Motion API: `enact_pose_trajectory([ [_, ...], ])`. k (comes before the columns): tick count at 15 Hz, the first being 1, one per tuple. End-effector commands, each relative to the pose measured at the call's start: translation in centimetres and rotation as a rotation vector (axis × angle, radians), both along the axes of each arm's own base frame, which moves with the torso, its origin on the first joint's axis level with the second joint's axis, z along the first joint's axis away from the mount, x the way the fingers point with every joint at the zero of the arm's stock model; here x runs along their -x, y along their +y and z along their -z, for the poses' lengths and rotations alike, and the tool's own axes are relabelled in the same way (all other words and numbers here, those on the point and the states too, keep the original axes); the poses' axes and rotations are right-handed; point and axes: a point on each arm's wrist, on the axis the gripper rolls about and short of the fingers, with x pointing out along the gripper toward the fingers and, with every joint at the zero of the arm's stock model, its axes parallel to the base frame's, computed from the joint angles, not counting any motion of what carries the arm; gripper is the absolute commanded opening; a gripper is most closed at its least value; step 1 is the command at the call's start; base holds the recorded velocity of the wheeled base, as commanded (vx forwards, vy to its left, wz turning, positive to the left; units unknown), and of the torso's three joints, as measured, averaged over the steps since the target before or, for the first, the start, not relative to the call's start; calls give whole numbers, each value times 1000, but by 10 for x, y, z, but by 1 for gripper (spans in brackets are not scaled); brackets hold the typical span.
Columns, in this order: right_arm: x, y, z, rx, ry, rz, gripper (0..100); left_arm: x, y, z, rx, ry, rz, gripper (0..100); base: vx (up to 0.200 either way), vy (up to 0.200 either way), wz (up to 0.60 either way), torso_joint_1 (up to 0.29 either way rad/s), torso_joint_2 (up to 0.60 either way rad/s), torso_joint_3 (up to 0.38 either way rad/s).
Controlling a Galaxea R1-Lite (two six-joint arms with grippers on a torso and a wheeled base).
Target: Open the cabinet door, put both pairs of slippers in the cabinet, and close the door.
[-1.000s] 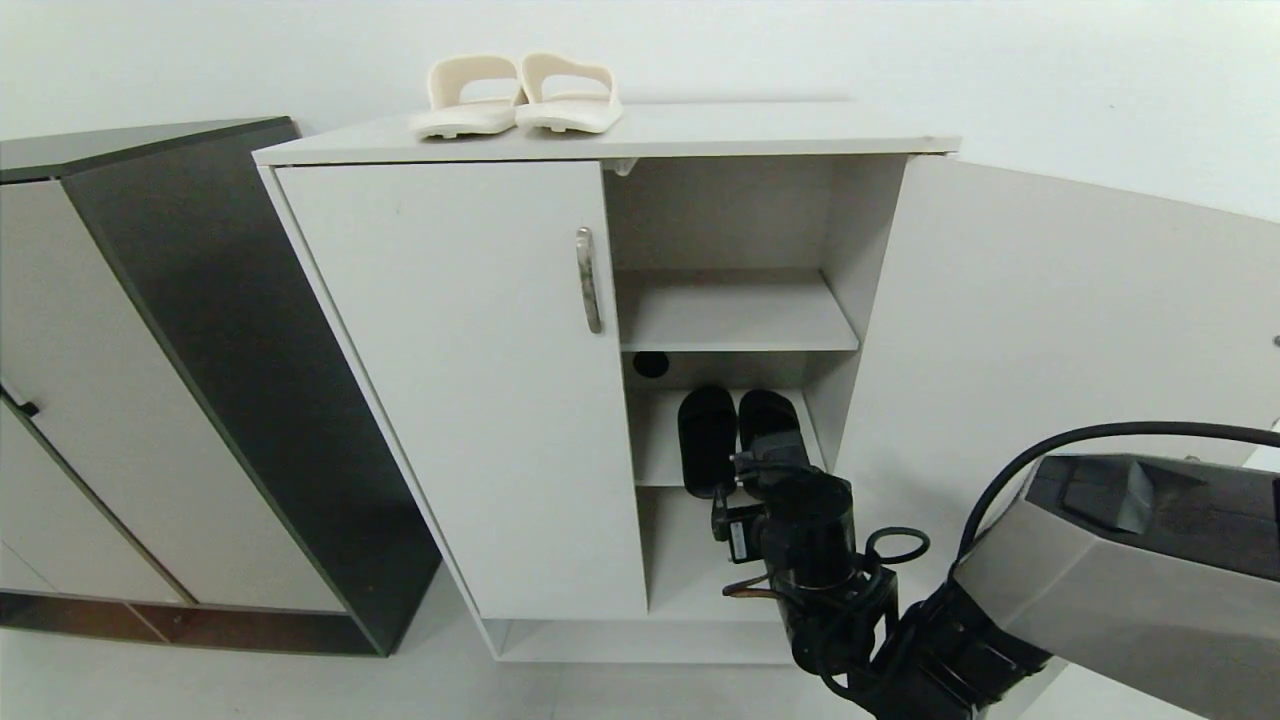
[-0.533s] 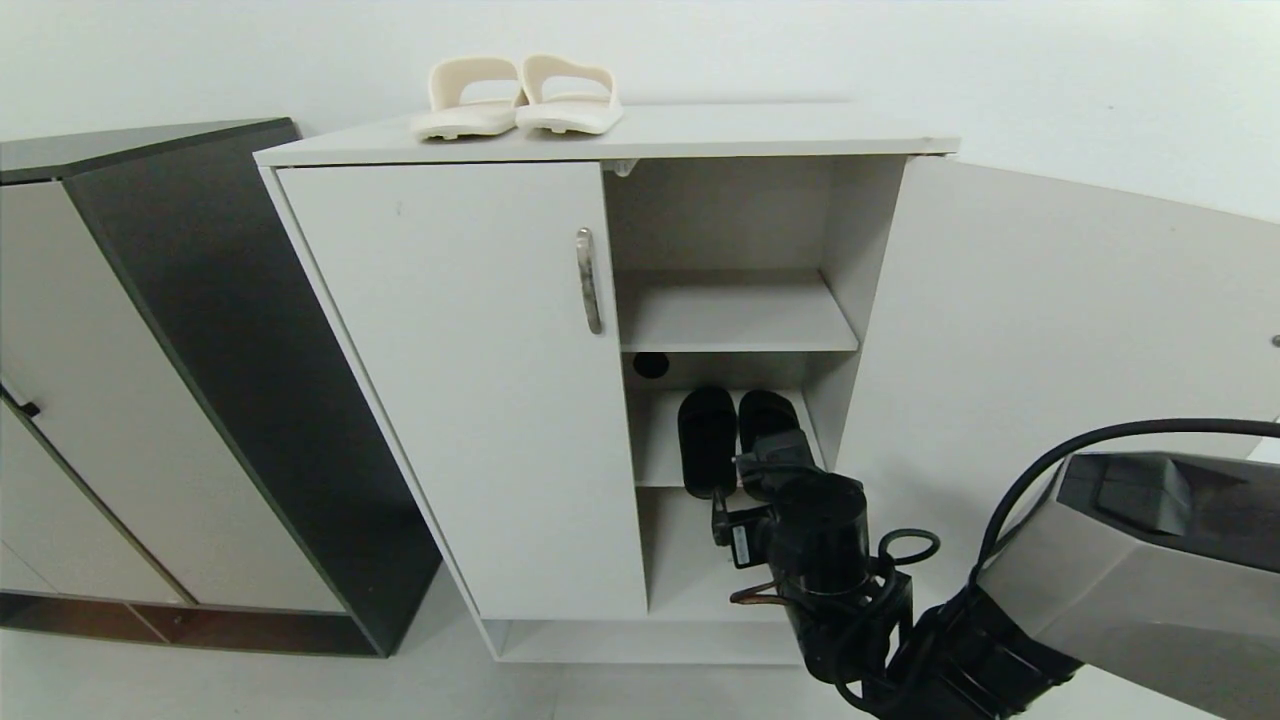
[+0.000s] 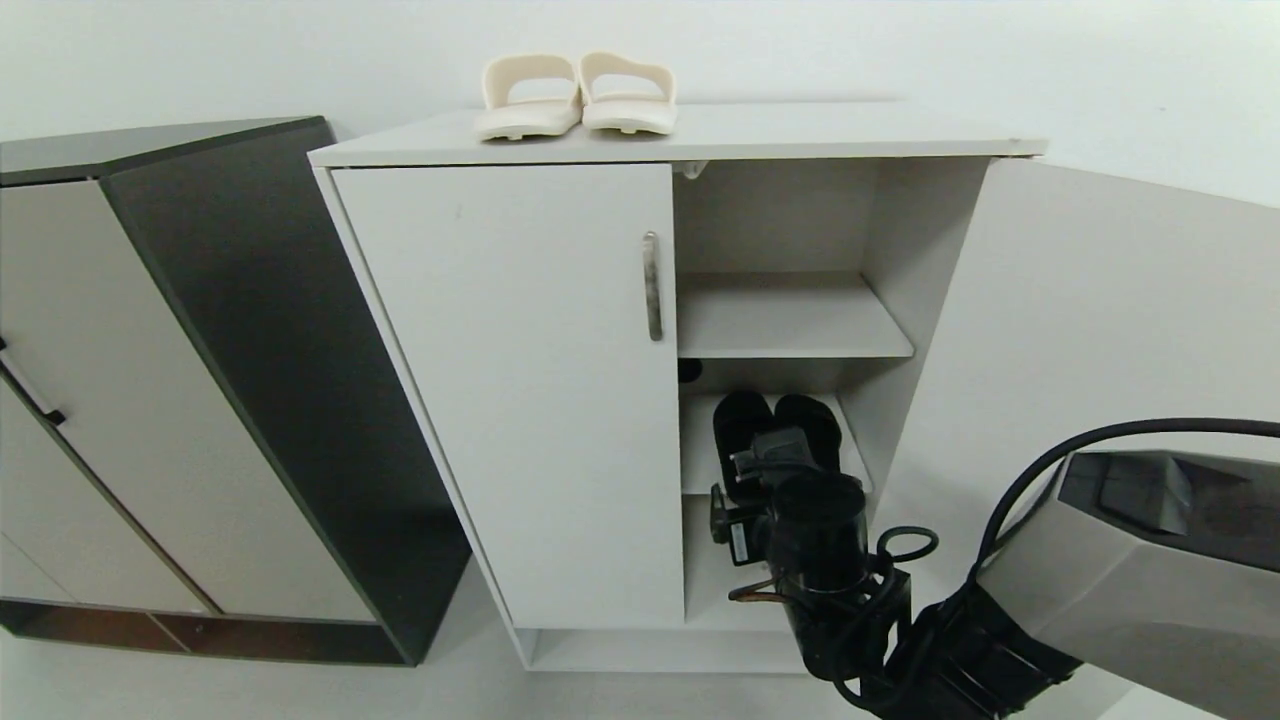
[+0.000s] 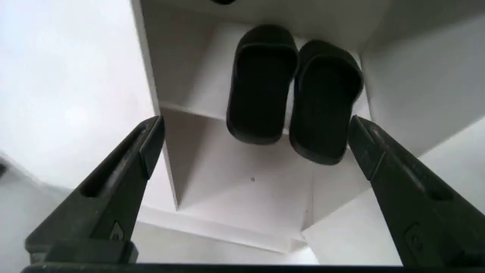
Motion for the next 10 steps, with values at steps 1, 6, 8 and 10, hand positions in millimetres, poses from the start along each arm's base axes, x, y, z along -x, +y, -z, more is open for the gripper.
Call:
enact_pose_trajectory([
  [1, 0, 0, 0, 1, 0, -2, 100, 0, 0, 0, 0, 1, 0, 0, 0, 200, 0, 12, 2, -2],
  [6, 0, -1, 1, 3, 4, -6, 100, 0, 0, 0, 0, 1, 0, 0, 0, 200, 0, 2, 0, 3],
  [8, 0, 0, 1, 1, 2, -6, 100, 0, 0, 0, 0, 1, 0, 0, 0, 200, 0, -2, 7, 0],
  [10, -2, -1, 0, -2, -1, -1, 100, 0, 0, 0, 0, 1, 0, 0, 0, 200, 0, 5, 2, 5],
])
